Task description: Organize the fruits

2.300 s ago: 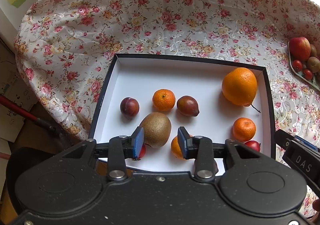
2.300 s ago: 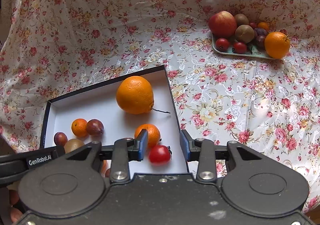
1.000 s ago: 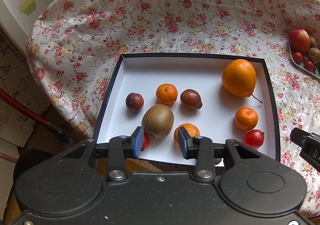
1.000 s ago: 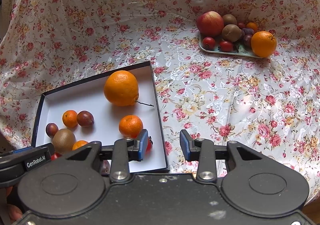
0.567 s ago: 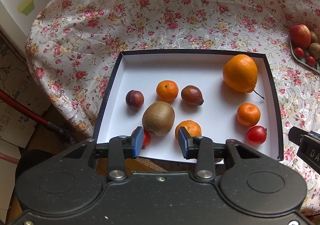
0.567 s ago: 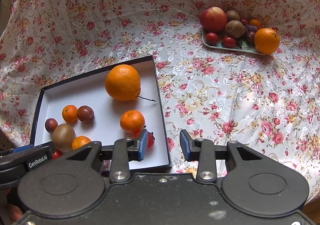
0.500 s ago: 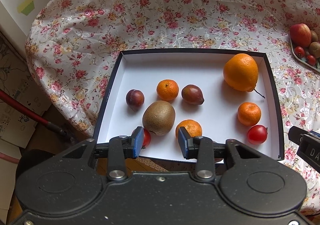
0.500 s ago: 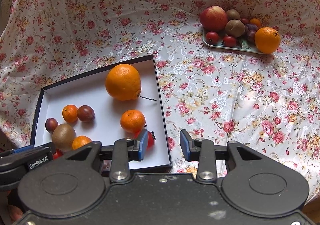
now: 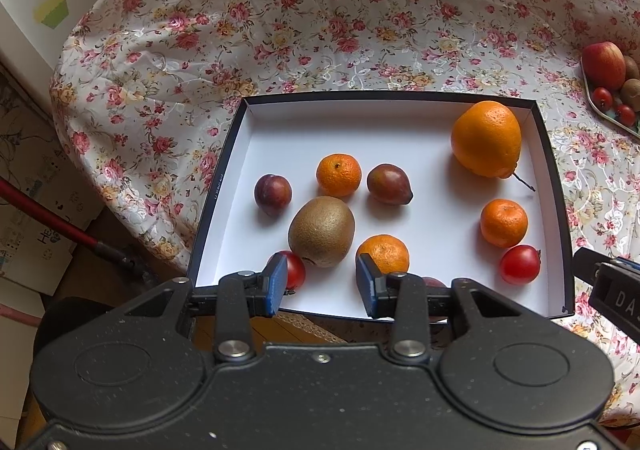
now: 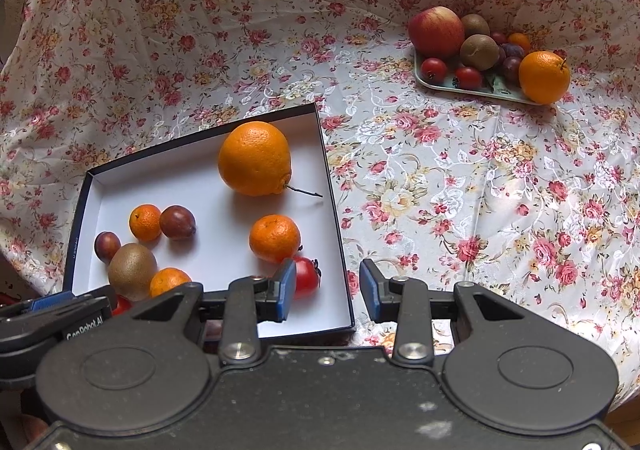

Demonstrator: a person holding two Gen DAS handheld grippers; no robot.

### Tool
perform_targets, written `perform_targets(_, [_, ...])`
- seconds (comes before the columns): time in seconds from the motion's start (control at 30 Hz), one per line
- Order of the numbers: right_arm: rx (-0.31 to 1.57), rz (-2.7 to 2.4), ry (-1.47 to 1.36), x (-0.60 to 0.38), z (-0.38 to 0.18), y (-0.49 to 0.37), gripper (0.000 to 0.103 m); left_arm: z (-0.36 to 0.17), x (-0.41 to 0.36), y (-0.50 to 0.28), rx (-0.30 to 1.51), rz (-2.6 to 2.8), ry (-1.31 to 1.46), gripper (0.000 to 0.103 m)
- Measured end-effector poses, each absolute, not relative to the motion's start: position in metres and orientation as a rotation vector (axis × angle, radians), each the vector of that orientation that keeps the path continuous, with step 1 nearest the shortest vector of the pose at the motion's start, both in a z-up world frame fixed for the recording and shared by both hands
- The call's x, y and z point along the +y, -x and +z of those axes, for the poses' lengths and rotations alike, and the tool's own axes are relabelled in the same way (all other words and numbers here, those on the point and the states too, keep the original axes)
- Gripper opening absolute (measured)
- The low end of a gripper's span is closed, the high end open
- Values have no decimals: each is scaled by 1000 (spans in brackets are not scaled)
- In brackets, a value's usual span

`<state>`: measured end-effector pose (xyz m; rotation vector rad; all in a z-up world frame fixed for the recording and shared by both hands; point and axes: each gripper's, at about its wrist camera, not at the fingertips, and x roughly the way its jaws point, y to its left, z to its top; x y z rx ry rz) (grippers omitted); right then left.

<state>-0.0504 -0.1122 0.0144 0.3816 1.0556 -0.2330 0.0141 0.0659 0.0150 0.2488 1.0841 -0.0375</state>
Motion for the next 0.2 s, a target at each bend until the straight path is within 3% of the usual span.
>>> perform_targets(0.2, [1058, -227, -384, -113, 15, 51, 38, 16, 63, -13, 1078, -47, -258, 47])
